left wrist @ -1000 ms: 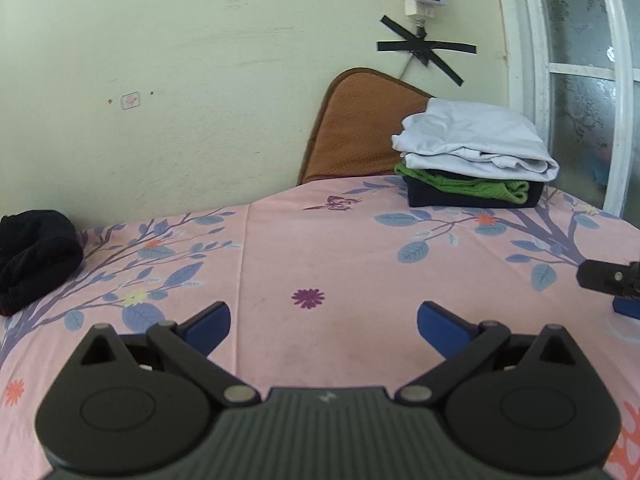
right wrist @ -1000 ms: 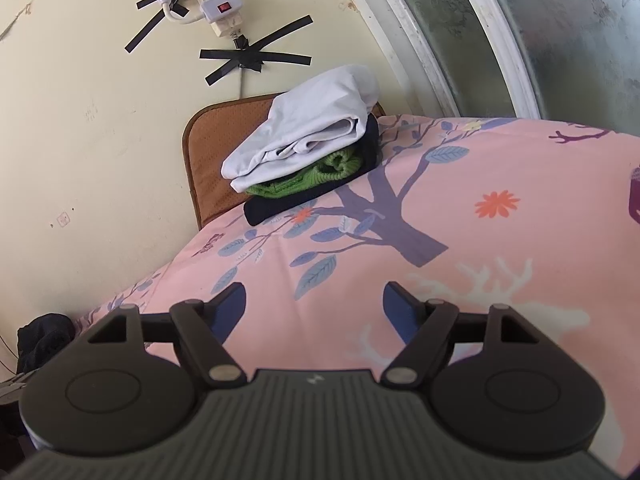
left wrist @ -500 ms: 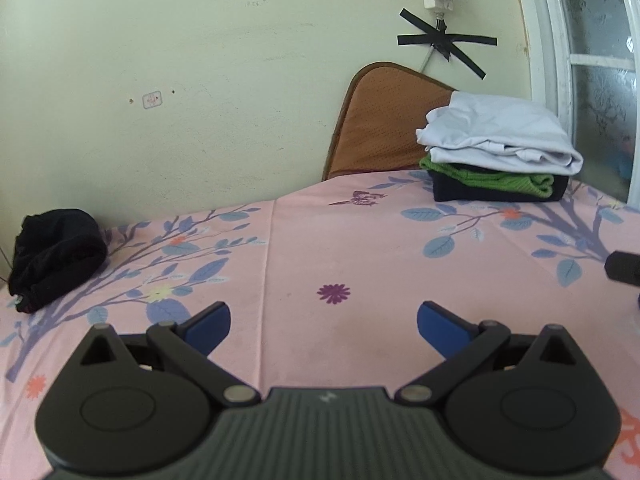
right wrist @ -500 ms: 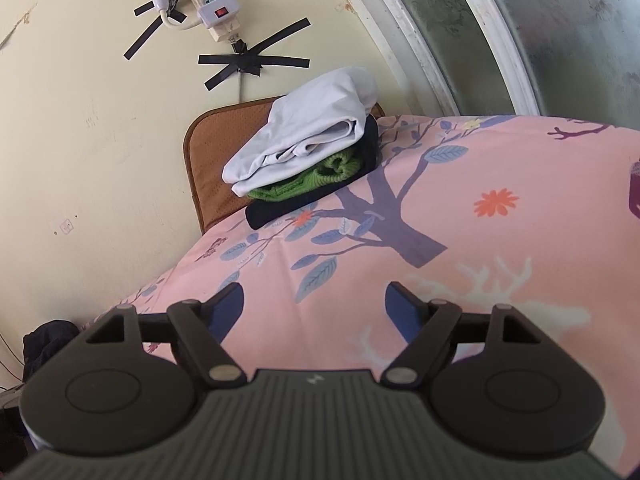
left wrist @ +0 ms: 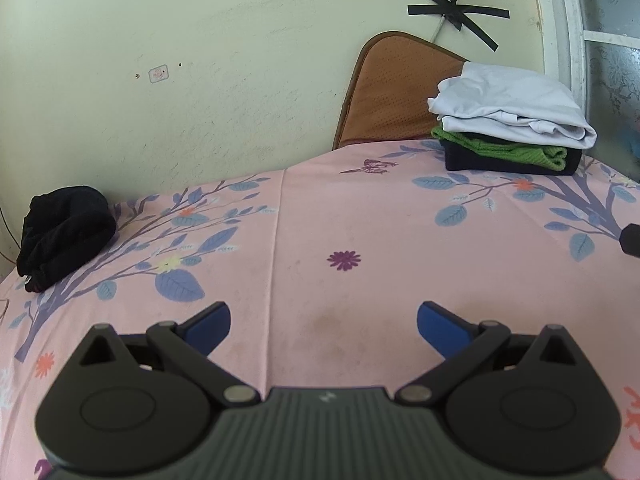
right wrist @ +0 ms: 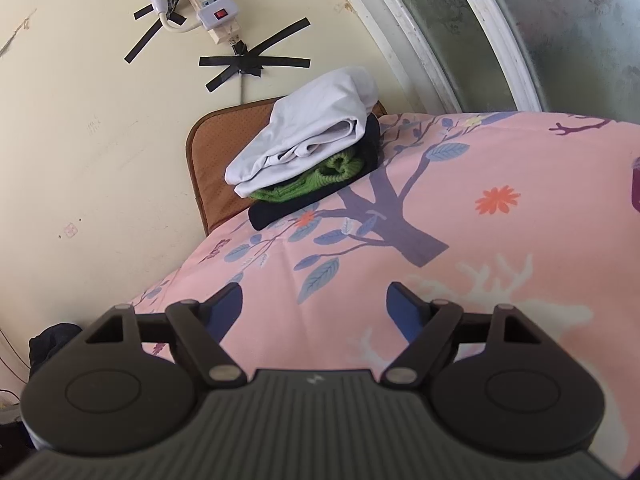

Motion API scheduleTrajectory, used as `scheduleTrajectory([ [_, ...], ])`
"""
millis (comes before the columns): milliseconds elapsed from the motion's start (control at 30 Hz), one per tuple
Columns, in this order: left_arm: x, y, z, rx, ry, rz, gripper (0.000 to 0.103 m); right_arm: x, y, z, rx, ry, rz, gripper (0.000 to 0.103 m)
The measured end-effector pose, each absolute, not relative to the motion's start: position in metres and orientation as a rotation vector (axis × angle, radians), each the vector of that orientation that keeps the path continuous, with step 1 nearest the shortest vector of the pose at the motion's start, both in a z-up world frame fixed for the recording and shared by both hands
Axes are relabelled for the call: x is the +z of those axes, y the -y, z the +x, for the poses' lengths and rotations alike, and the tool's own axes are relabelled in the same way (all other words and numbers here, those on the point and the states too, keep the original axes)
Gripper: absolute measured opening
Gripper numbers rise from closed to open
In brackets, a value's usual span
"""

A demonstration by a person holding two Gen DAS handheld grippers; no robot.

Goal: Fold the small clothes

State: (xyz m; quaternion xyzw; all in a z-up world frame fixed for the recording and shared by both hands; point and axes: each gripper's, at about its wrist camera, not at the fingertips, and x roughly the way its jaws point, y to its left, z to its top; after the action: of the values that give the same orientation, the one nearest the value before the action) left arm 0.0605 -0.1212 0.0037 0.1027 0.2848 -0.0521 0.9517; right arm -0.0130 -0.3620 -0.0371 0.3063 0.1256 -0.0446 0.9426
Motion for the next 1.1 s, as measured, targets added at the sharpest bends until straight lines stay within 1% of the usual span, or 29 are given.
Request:
scheduleTrajectory([
  [1100, 0.0032, 0.1258, 0.0558, -0.124, -0.563, 0.258, 0.103, -0.037, 0.363, -0.0135, -0.089, -0.254, 0.629, 0.082],
])
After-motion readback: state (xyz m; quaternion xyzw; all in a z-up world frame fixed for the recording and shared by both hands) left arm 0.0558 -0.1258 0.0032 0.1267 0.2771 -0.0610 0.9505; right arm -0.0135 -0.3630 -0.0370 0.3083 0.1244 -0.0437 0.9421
